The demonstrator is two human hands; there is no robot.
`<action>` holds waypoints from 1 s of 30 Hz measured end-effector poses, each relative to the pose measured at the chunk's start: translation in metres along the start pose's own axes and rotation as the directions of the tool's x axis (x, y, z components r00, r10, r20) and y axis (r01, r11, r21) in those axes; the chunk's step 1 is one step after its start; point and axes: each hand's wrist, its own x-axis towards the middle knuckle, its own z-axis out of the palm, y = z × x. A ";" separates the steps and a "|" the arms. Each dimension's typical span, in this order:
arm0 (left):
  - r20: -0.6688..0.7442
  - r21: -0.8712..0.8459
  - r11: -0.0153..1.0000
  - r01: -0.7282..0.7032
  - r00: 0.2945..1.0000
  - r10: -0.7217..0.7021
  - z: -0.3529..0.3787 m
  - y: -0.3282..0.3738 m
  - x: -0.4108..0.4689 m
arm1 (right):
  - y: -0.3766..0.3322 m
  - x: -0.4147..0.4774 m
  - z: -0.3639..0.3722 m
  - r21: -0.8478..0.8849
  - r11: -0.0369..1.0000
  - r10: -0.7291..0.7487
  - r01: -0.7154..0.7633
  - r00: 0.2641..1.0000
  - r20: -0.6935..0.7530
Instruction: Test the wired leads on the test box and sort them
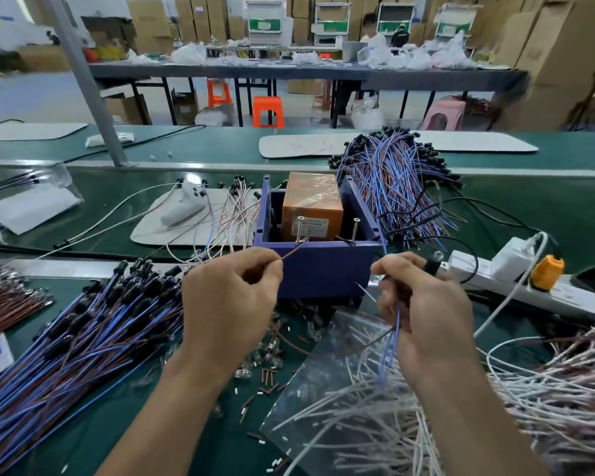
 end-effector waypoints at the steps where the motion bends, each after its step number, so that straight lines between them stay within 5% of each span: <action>1: 0.004 0.008 1.000 -0.022 1.000 0.022 0.000 -0.002 -0.001 | 0.001 0.000 -0.001 0.002 1.000 0.007 -0.007 1.000 0.010; 30: 0.089 0.110 0.991 -0.077 0.994 0.068 -0.002 -0.025 0.033 | 0.013 0.006 -0.003 -0.156 0.988 0.008 -0.008 1.000 0.000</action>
